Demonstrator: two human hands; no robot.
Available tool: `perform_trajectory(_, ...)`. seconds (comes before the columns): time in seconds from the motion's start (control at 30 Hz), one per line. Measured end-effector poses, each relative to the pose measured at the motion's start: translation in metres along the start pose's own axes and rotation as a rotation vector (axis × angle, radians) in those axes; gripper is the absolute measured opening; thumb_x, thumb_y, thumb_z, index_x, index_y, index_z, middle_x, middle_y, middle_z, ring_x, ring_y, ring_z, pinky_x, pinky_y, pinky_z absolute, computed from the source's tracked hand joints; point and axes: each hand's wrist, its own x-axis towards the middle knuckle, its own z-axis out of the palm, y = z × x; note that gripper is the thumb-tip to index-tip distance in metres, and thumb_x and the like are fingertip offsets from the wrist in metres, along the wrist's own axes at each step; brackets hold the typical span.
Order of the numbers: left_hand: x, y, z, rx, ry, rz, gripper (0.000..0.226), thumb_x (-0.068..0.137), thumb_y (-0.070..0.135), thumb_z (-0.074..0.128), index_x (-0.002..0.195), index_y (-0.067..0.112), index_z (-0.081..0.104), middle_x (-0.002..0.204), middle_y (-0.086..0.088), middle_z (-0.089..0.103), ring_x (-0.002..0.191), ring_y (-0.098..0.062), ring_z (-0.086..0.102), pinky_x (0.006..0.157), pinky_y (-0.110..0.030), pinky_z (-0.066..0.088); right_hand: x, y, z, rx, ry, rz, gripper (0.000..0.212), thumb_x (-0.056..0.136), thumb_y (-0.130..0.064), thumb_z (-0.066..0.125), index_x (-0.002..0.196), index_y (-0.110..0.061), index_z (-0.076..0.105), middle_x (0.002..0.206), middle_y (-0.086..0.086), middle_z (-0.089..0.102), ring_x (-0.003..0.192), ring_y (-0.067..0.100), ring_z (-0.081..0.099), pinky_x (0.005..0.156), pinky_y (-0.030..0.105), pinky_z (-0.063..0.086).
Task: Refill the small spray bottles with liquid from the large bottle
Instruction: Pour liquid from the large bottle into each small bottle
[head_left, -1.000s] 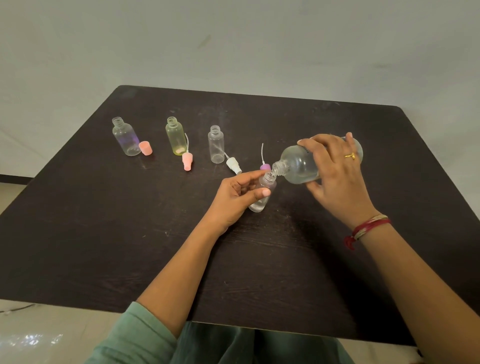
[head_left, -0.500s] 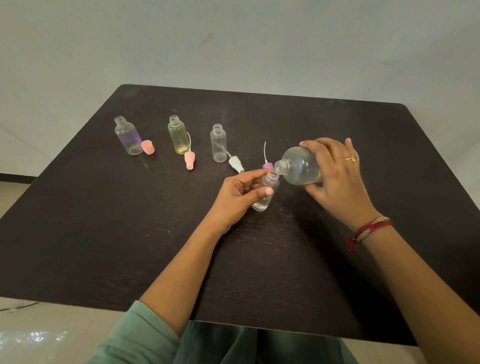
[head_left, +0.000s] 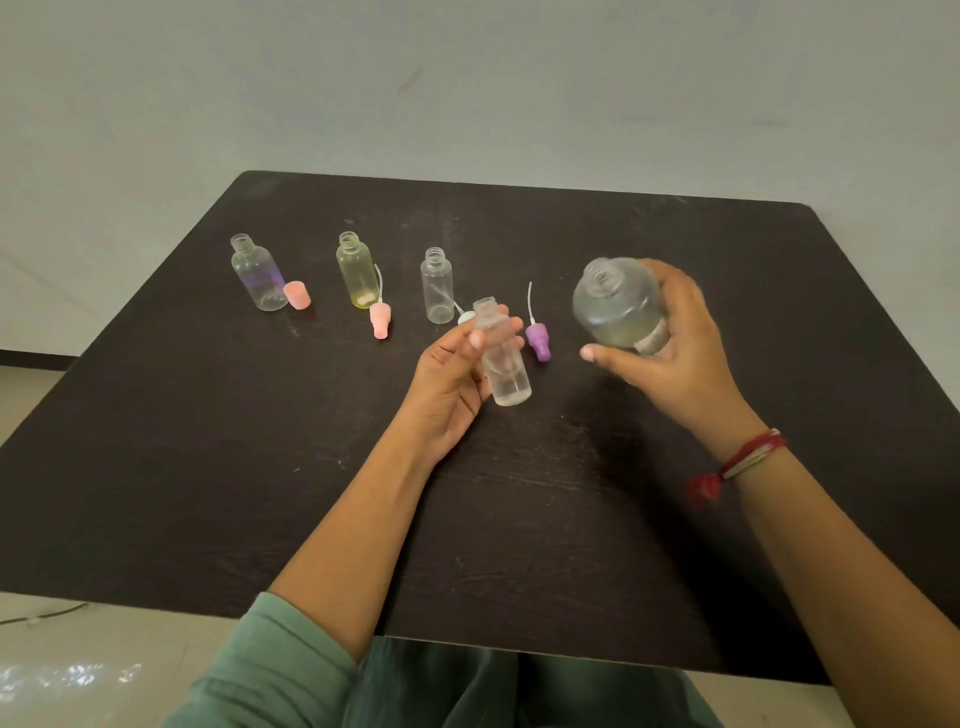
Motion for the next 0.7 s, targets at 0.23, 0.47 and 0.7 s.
perform_trajectory(0.23,-0.0002,0.0048,-0.0042,-0.191,0.054,-0.037,0.066,0.044,0.050,0.093,0.099,0.018,0.077,0.106,-0.002,0.073,0.092,-0.010,0.070,0.076,-0.023,0.056,0.0013,0.0022,-0.0072,0.408,0.112,0.225,0.087,0.059,-0.042,0.083,0.134,-0.019,0.045,0.125,-0.002,0.057,0.115,0.014,0.057,0.098,0.034,0.050)
perform_trajectory(0.47,0.0000,0.0051,-0.0043,-0.194,0.050,-0.049,0.065,0.044,0.050,0.093,0.098,0.019,0.078,0.106,-0.002,0.073,0.092,-0.010,0.070,0.077,-0.023,0.056,0.0002,0.0033,-0.0071,0.481,0.115,0.245,0.083,0.060,-0.038,0.083,0.132,-0.021,0.046,0.127,0.004,0.057,0.115,0.016,0.058,0.096,0.034,0.051)
perform_trajectory(0.7,-0.0013,0.0064,-0.0027,-0.147,0.054,-0.045,0.063,0.046,0.050,0.092,0.099,0.018,0.078,0.106,-0.003,0.073,0.092,-0.010,0.070,0.075,-0.023,0.056,0.0032,0.0020,-0.0038,0.439,0.089,0.215,0.085,0.061,-0.040,0.082,0.134,-0.018,0.044,0.127,0.002,0.056,0.115,0.016,0.057,0.098,0.036,0.050)
